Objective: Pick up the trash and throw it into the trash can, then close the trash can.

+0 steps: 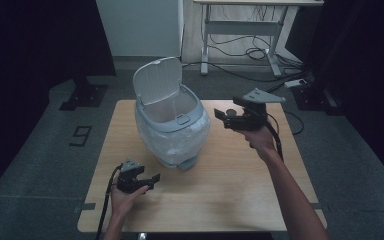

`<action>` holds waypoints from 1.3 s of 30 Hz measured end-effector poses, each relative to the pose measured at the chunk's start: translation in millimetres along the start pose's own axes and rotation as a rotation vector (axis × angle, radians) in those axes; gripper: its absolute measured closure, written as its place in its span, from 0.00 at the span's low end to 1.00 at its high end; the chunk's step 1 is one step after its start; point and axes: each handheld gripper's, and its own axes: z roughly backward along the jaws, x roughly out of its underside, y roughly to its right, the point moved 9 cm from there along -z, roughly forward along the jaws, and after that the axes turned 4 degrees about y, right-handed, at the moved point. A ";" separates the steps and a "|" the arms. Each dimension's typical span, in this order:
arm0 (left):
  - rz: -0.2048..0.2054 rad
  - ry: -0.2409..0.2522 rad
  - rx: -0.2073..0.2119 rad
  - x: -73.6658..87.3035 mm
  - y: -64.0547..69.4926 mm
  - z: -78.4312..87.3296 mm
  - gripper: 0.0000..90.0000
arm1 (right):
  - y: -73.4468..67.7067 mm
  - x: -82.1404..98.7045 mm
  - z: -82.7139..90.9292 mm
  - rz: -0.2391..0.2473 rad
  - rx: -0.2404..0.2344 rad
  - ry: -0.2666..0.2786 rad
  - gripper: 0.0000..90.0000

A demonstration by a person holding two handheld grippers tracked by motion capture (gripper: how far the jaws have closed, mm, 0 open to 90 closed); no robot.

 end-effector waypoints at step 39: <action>0.014 0.081 -0.012 -14.0 1.5 12.2 0.23 | 42.5 210.3 117.1 -0.118 0.131 -0.151 0.21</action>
